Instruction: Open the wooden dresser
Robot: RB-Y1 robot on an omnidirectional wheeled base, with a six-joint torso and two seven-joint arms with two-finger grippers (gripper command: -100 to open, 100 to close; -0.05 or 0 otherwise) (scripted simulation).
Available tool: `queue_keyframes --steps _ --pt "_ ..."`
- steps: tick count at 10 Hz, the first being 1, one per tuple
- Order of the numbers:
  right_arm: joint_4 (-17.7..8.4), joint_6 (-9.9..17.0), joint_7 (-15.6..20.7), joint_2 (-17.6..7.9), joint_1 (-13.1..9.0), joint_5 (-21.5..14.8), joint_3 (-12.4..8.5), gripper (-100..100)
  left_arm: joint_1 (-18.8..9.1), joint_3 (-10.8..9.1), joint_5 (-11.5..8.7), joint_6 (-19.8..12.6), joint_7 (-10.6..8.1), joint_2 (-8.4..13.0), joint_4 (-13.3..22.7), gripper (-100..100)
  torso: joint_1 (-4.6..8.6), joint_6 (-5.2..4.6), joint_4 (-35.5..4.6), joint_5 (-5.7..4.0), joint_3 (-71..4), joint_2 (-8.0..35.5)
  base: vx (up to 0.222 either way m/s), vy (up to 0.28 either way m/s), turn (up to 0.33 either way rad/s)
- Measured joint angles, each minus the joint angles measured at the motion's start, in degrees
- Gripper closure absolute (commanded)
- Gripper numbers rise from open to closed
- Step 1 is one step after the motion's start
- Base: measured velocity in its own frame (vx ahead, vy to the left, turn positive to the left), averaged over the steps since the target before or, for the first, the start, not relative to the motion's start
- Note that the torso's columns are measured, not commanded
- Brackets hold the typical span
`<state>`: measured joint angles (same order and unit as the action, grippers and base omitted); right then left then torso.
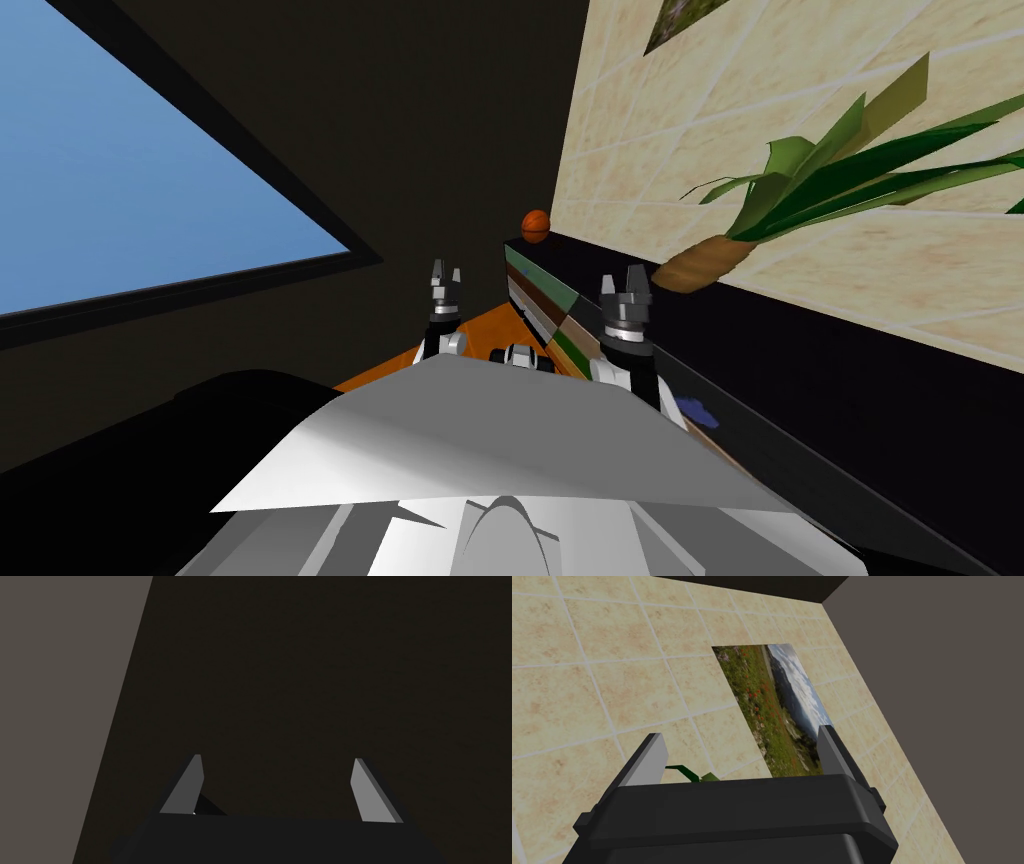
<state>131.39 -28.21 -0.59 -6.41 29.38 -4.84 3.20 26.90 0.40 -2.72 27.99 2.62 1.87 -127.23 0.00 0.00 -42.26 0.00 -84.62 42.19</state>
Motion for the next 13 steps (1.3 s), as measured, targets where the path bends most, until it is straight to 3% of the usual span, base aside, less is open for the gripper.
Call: queue_keyframes --steps 2,6,8,13 --pt "-1.66 1.45 0.62 -0.63 -0.7 -1.05 -0.2 -100 -0.01 0.0 0.0 0.0 0.0 0.0 0.0 0 0.02 0.0 -0.07 0.0 0.14 0.25 0.033 0.026 0.025" --pt "-4.28 6.79 2.64 -2.04 -0.92 -5.37 0.46 -100 0.0 0.0 0.0 0.0 0.0 0.0 0.0 0 -0.01 0.0 0.0 0.01 0.0 0.02 0.062 0.034 0.042" --pt "-7.94 9.49 4.66 -2.39 -0.65 -9.0 1.34 -100 0.0 0.0 0.0 0.0 0.0 0.0 0.0 0 -0.1 0.01 0.01 0.02 -0.01 -0.02 0.104 0.061 0.074" --pt "-9.87 15.29 6.47 -3.58 -0.86 -13.4 1.52 -100 -0.01 0.0 0.0 0.0 0.0 0.0 0.0 0 0.22 0.08 0.31 -0.19 -0.2 -0.38 0.047 0.018 0.027"
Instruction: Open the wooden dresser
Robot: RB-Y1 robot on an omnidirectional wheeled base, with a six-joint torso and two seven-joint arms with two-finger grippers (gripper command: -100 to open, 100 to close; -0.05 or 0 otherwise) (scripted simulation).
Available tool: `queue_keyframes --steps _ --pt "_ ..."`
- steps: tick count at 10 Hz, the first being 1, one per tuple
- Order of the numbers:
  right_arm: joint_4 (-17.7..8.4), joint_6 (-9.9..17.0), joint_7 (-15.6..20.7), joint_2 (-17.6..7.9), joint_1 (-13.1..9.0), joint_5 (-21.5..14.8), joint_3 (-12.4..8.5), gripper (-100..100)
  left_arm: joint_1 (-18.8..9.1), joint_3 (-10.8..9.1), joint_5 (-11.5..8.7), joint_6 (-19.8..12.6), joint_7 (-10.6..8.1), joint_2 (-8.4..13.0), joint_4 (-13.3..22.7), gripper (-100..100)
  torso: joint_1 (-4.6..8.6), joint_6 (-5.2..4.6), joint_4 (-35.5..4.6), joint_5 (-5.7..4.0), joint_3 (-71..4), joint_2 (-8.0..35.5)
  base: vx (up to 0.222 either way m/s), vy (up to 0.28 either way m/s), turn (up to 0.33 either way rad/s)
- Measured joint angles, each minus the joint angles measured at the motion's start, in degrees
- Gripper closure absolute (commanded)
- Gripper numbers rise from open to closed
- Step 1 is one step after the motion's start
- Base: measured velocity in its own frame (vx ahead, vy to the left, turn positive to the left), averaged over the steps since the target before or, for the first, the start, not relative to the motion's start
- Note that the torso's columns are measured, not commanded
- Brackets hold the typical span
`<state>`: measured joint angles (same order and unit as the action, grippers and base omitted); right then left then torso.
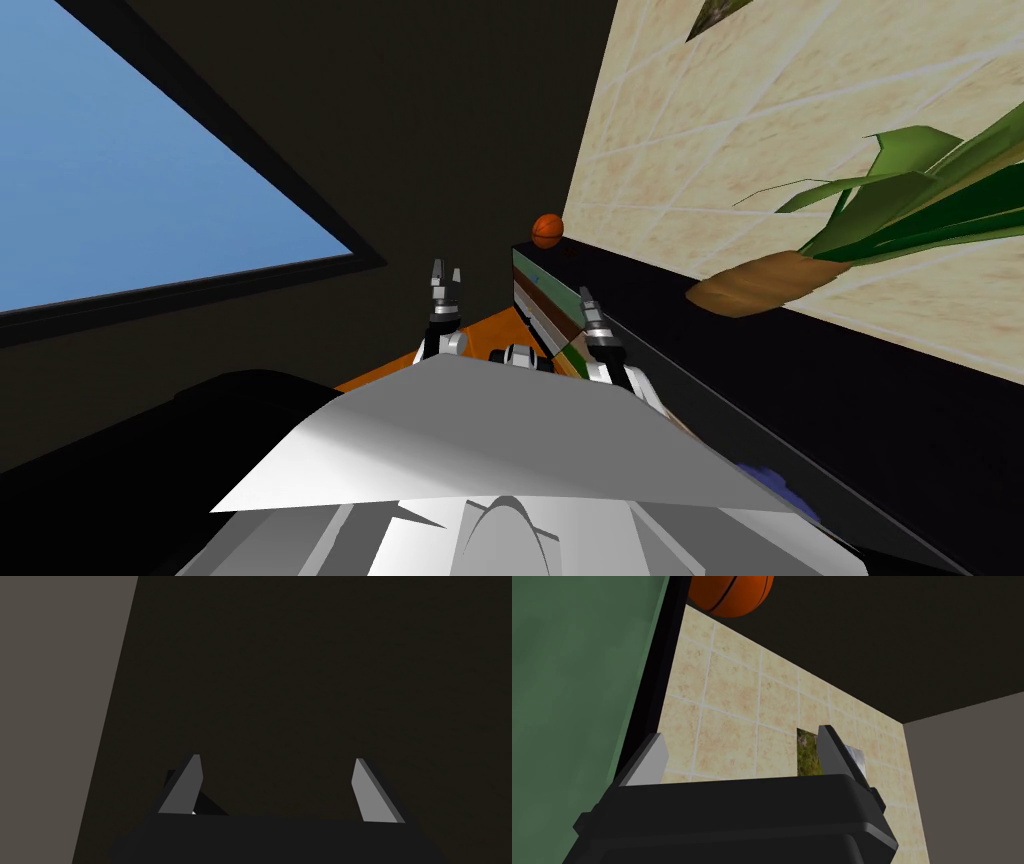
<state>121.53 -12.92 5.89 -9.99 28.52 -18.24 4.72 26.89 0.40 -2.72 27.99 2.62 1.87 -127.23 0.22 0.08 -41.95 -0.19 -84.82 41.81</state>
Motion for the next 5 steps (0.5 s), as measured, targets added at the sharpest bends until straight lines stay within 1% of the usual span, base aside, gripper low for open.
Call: queue_keyframes --steps 1,2,3,4,5 --pt "-0.96 -0.05 0.6 -0.19 0.55 -1.47 -0.13 -100 0.0 0.0 0.0 0.0 0.0 0.0 0.0 0 0.02 0.04 0.34 -0.18 -0.13 -0.36 0.061 0.031 0.005" --pt "-1.2 0.6 1.19 -0.24 0.69 -2.5 0.04 -100 0.0 0.0 0.0 0.0 0.0 0.0 0.0 0 0.03 0.19 0.47 -0.23 -0.31 -0.64 0.014 0.021 -0.011" --pt "-1.15 1.47 1.27 -0.52 0.54 -2.71 -0.01 -100 0.0 0.0 0.0 0.0 0.0 0.0 0.0 0 0.11 0.23 0.52 -0.27 -0.37 -0.74 -0.01 0.01 0.005" --pt "-1.19 2.44 1.04 -0.91 0.11 -2.64 -0.14 -100 0.0 0.0 0.0 0.0 0.0 0.0 0.0 0 0.21 0.24 0.5 -0.29 -0.4 -0.8 0.045 0.039 0.036" --pt "-3.3 3.18 1.59 -0.96 -0.73 -4.05 -0.17 -100 0.0 0.0 0.0 0.0 0.0 0.0 0.0 0 0.13 0.32 0.61 -0.31 -0.58 -1.15 0.051 0.051 0.058"
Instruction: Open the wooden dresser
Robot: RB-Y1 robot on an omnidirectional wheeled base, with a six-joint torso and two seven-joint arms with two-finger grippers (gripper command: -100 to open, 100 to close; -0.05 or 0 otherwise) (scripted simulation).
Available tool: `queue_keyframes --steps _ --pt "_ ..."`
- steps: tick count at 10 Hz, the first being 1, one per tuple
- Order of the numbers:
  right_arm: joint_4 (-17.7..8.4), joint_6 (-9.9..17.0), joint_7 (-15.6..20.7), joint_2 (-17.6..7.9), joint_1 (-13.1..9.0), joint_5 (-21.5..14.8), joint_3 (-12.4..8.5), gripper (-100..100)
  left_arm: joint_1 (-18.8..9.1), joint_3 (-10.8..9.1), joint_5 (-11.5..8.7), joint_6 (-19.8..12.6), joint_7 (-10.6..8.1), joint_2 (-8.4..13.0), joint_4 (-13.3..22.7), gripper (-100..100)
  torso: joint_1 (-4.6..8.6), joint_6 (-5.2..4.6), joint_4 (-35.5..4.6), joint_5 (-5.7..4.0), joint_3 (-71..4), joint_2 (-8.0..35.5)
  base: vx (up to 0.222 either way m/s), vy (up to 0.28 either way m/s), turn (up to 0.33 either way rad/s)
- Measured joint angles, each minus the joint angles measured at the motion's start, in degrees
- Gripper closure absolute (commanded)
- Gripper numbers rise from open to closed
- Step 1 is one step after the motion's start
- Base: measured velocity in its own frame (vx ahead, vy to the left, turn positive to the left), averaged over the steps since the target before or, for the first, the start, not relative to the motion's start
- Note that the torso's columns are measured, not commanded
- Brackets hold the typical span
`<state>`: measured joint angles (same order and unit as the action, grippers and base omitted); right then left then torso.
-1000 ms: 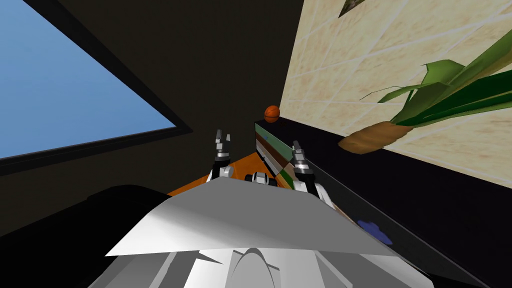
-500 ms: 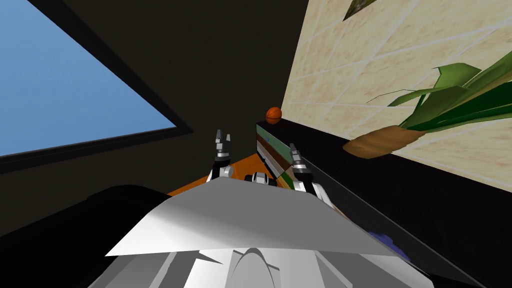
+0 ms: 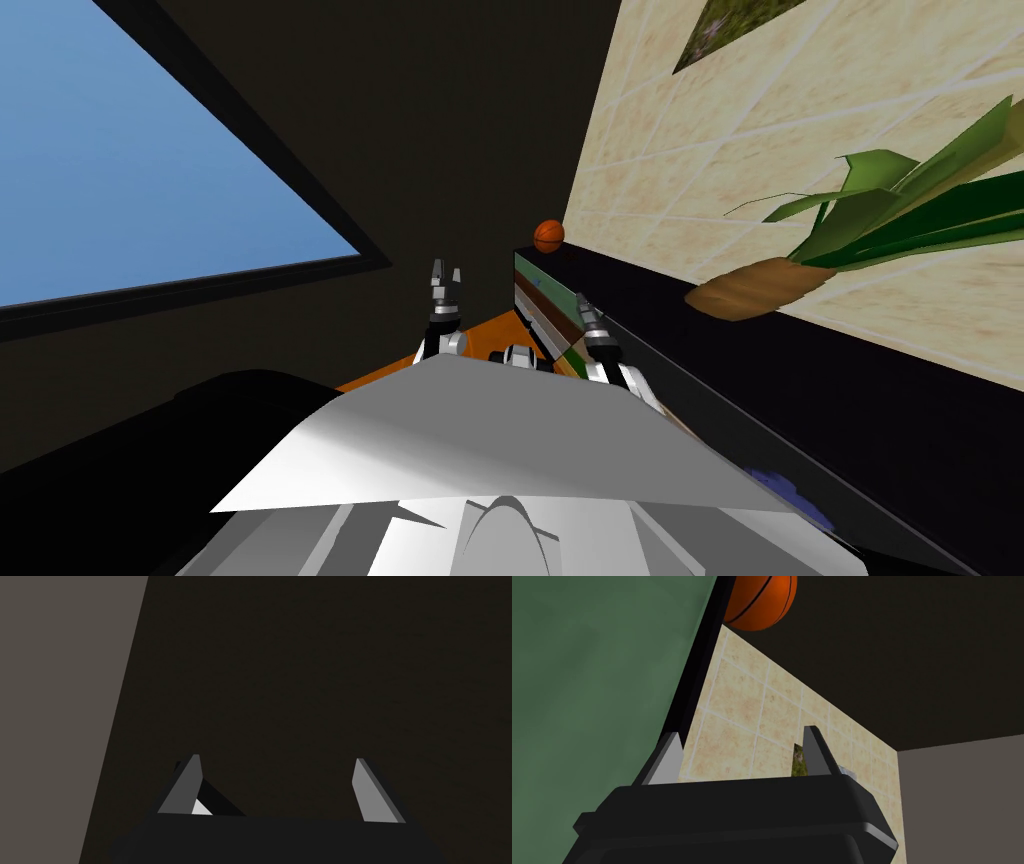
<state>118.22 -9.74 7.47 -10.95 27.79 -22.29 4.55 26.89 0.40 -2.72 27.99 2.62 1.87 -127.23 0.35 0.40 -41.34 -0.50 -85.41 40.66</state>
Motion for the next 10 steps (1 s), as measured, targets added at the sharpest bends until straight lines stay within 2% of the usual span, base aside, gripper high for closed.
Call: queue_keyframes --steps 1,3,5,6,7,9,10 --pt "-0.83 1.16 0.59 0.13 0.53 -1.17 0.69 -100 0.01 0.0 0.0 0.0 0.0 0.0 -0.01 0 0.01 -0.14 -0.22 0.18 -0.03 0.09 0.022 0.023 0.013" --pt "-0.73 2.88 0.85 0.17 1.25 -1.71 1.1 -100 0.0 0.0 0.0 0.0 0.0 0.0 0.0 0 0.28 -0.18 -0.44 0.16 0.2 0.44 0.038 0.011 0.044" --pt "-2.35 5.23 2.17 0.33 1.45 -4.5 1.88 -100 0.0 0.0 0.0 0.0 0.0 0.0 0.0 0 0.25 -0.1 -0.32 0.14 -0.01 0.02 0.049 0.033 0.002" --pt "-2.56 6.3 2.2 -0.12 1.14 -4.67 1.87 -100 0.0 0.0 0.0 0.0 0.0 0.0 0.0 0 0.36 -0.04 -0.31 0.11 -0.06 -0.08 0.059 0.054 0.075" --pt "-4.16 7.24 2.75 -0.15 1.06 -6.21 1.98 -100 0.0 0.0 0.0 0.0 0.0 0.0 0.0 0 0.35 -0.05 -0.26 0.09 -0.12 -0.22 0.047 0.043 0.042" --pt "-4.28 9.55 3.27 -0.67 1.51 -7.56 2.33 -100 0.0 0.0 0.0 0.0 0.0 0.0 0.0 0 0.57 -0.05 -0.29 0.01 -0.03 -0.1 0.04 0.024 0.035" --pt "-6.09 10.58 4.27 0.19 1.11 -9.47 2.82 -100 0.0 0.0 0.0 0.0 0.0 0.0 0.0 0 0.49 -0.01 -0.28 0.02 -0.07 -0.23 0.074 0.038 0.016"
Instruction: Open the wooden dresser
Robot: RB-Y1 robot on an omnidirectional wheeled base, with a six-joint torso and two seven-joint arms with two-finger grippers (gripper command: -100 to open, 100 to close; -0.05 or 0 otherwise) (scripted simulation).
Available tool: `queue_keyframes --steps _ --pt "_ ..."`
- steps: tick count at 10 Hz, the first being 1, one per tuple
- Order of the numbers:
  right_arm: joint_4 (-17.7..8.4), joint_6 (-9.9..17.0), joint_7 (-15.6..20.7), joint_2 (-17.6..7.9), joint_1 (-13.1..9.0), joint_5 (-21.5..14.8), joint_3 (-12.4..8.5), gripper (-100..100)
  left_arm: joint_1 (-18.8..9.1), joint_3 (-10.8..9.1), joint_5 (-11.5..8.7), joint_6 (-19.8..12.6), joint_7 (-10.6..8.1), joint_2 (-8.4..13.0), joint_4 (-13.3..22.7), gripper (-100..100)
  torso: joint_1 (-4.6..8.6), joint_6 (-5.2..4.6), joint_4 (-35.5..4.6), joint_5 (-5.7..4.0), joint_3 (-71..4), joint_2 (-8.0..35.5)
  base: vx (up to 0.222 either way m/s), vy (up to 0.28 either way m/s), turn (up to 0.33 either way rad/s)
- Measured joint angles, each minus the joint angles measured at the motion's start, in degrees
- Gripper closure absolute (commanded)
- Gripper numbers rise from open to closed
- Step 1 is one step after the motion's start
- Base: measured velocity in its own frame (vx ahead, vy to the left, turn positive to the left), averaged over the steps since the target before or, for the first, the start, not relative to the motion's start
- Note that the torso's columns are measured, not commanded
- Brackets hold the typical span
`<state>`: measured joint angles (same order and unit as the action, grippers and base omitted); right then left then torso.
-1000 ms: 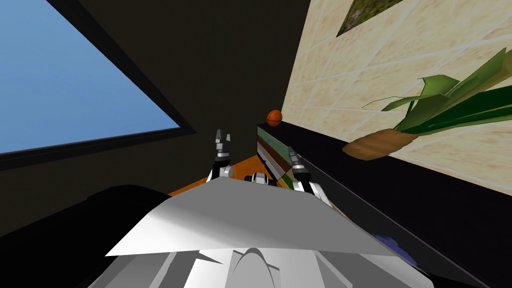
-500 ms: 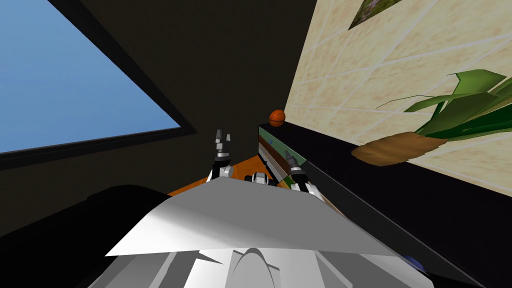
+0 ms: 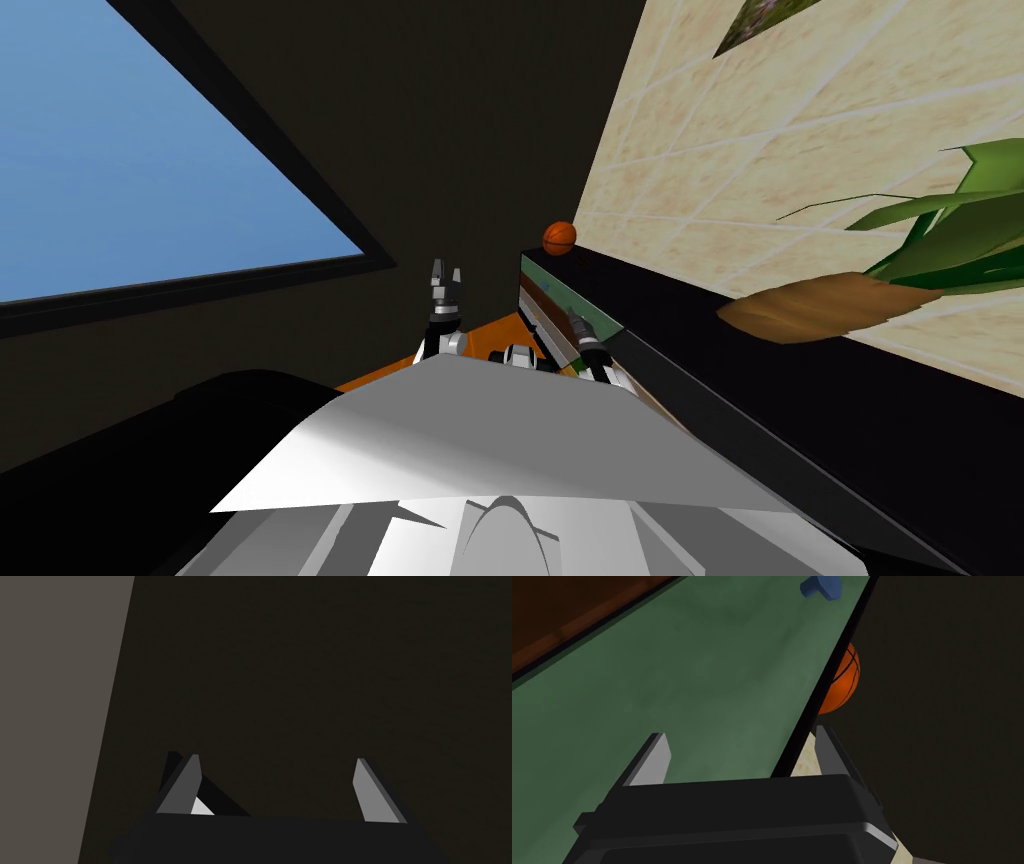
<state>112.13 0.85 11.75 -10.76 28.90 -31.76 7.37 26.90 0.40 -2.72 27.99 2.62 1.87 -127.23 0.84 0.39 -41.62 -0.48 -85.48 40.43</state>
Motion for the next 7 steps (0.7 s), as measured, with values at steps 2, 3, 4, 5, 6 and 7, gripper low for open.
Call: queue_keyframes --steps 2,3,4,5,6,7 --pt "-1.24 1.89 0.68 -0.33 0.02 -1.5 0.1 -100 0.0 0.0 0.0 0.0 0.0 0.0 0.0 0 0.21 0.03 0.06 -0.07 -0.07 -0.15 0.038 0.023 0.025" --pt "-2.54 3.07 1.16 -0.64 -0.23 -2.99 0.43 -100 0.0 0.0 0.0 0.0 0.0 0.0 0.0 0 0.18 0.04 0.06 -0.09 -0.06 -0.19 0.053 0.04 0.052" --pt "-3.4 3.95 1.68 -0.51 -0.02 -4.23 0.53 -100 0.0 0.0 0.0 0.0 0.0 0.0 0.0 0 0.16 0.01 0.06 -0.07 -0.05 -0.17 0.03 0.027 -0.009" --pt "-3.71 5.02 1.99 -0.2 -0.15 -4.82 0.75 -100 0.0 0.0 0.0 0.0 0.0 0.0 0.0 0 0.23 0.03 0.03 -0.09 0.0 -0.13 0.004 0.011 -0.003" --pt "-3.38 5.87 2.0 -0.5 -0.09 -4.79 0.92 -100 0.0 0.0 0.0 0.0 0.0 0.0 0.0 0 0.34 -0.01 0.02 -0.12 0.05 -0.05 0.055 0.052 0.087" --pt "-4.41 6.8 2.4 -0.98 0.06 -6.13 1.16 -100 0.0 0.0 0.0 0.0 0.0 0.0 0.0 0 0.24 -0.03 0.06 -0.12 0.01 -0.17 0.078 0.045 0.022"
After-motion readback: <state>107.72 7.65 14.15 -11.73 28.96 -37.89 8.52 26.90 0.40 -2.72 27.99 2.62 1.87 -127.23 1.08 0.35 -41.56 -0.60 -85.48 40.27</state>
